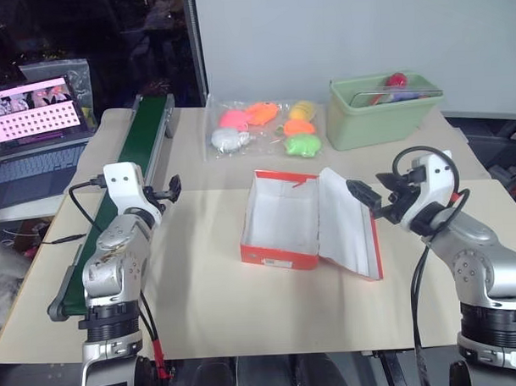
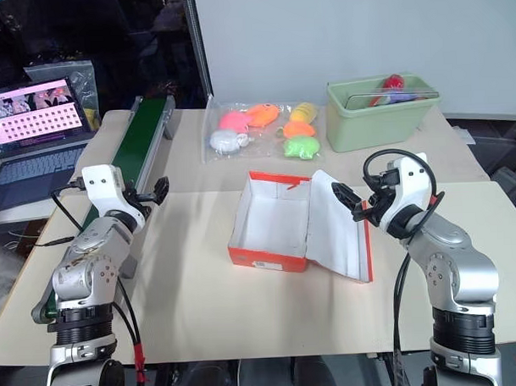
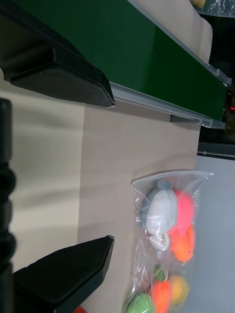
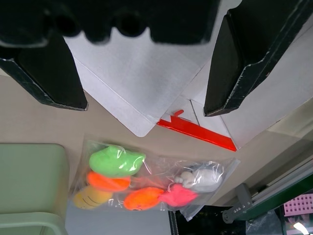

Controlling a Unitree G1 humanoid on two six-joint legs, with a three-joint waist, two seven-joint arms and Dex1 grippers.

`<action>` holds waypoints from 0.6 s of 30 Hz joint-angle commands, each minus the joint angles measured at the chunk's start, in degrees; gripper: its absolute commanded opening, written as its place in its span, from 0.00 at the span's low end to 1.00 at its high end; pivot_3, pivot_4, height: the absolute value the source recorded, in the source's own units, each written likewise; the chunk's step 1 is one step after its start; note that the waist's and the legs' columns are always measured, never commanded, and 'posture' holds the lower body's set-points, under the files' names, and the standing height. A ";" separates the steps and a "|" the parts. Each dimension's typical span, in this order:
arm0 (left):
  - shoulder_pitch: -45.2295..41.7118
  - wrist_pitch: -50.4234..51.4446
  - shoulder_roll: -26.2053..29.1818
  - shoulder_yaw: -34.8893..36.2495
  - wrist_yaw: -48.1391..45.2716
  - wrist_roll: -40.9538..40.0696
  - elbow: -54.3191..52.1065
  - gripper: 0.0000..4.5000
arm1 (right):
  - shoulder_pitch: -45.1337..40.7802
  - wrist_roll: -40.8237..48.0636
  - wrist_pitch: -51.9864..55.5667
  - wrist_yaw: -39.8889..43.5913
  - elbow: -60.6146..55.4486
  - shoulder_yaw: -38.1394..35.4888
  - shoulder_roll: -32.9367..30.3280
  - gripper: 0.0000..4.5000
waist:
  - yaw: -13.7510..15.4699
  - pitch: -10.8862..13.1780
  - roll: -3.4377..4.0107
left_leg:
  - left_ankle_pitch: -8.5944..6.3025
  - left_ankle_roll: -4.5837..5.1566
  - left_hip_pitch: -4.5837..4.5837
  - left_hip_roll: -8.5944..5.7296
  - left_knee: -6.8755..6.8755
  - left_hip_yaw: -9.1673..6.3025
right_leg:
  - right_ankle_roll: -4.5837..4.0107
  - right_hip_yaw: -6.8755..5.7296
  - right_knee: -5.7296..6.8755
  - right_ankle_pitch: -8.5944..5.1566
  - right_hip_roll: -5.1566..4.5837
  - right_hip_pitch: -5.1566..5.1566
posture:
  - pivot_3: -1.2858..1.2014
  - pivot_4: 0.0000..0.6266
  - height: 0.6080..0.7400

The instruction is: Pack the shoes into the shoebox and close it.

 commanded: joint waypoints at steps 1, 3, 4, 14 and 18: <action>0.11 -1.09 0.18 -0.28 -0.96 0.19 -3.42 1.00 | -3.34 -1.02 -2.89 -0.47 -1.23 1.19 0.58 0.98 | 0.03 0.00 0.00 | 0.00 0.00 0.00 0.00 0.00 0.00 | 0.00 0.00 0.00 0.00 0.00 0.00 | 0.52 0.24 0.92; 0.19 -1.78 0.06 -0.96 -1.98 0.09 -3.92 1.00 | -8.95 -1.52 -3.24 -0.15 -2.81 5.85 2.34 0.98 | -0.56 0.00 0.00 | 0.00 0.00 0.00 0.00 0.00 0.02 | -0.01 0.02 0.00 0.00 0.00 -0.02 | 0.52 0.24 0.92; 0.08 -1.83 0.07 -0.79 -2.05 0.03 -3.84 1.00 | -11.77 -1.26 -2.96 0.22 -3.62 8.18 3.85 0.98 | -1.14 0.00 0.01 | 0.00 0.00 0.00 0.00 0.00 0.05 | -0.02 0.05 0.04 0.01 0.00 -0.06 | 0.52 0.24 0.92; 2.86 0.81 4.00 3.28 -2.76 -0.62 -8.01 1.00 | -17.75 0.32 -0.20 17.24 -9.00 30.59 5.73 0.98 | -0.81 0.01 -0.04 | 0.01 -0.02 -0.16 0.05 -0.02 -0.24 | -0.10 -0.25 0.25 0.00 -0.01 -0.08 | 0.52 0.24 0.92; 8.20 4.76 9.25 7.26 -6.64 -3.23 -13.19 1.00 | -17.31 -2.64 -2.42 20.88 -7.97 33.98 2.81 0.98 | -0.96 0.02 -0.06 | 0.01 -0.02 -0.18 -0.01 0.04 -0.17 | -0.01 -0.21 0.08 0.07 -0.12 -0.08 | 0.52 0.24 0.92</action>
